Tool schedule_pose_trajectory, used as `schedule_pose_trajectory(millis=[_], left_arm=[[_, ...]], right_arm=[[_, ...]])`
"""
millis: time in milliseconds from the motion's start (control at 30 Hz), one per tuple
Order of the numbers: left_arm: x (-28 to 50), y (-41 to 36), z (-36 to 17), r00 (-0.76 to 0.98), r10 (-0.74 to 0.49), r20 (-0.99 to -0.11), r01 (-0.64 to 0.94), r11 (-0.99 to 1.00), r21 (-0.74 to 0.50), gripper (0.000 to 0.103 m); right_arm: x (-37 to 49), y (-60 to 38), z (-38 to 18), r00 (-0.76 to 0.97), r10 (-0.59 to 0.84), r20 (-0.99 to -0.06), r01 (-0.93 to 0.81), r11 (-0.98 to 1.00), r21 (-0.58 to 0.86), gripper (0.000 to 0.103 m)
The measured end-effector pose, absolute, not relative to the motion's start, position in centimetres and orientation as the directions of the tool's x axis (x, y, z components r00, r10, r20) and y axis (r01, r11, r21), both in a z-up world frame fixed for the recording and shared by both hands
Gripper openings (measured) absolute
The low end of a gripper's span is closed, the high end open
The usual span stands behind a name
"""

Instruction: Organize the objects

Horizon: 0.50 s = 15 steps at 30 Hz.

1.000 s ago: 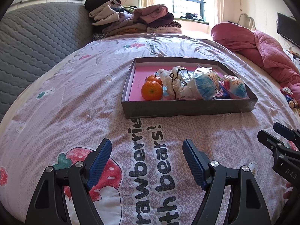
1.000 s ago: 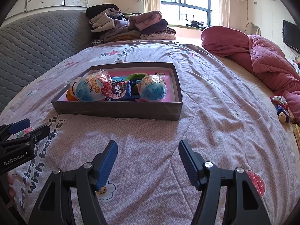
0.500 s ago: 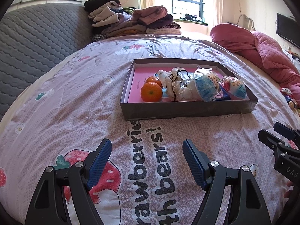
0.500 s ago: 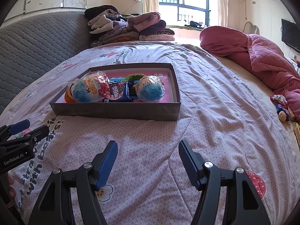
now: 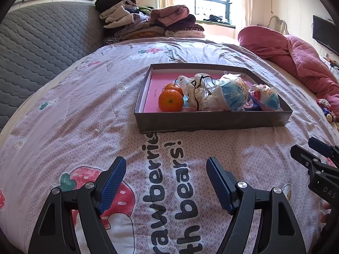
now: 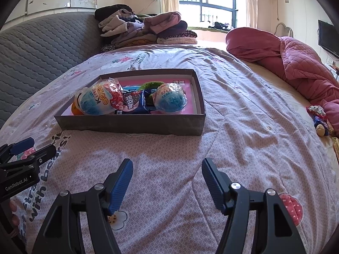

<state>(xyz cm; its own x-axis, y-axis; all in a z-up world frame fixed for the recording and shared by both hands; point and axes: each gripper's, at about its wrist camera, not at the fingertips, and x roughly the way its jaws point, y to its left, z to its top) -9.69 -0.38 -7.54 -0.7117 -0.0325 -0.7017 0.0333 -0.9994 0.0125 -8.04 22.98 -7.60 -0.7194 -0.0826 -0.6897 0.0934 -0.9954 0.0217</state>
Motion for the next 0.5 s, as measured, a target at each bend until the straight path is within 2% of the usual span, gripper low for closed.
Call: schedule_pose_trajectory(millis=[500], left_arm=[[-9.67, -0.21, -7.74, -0.713, -0.022, -0.701, 0.016, -1.000, 0.015, 0.079]], right_arm=[[-8.09, 22.88, -8.14, -0.710, -0.084, -0.699, 0.097, -0.995, 0.020, 0.067]])
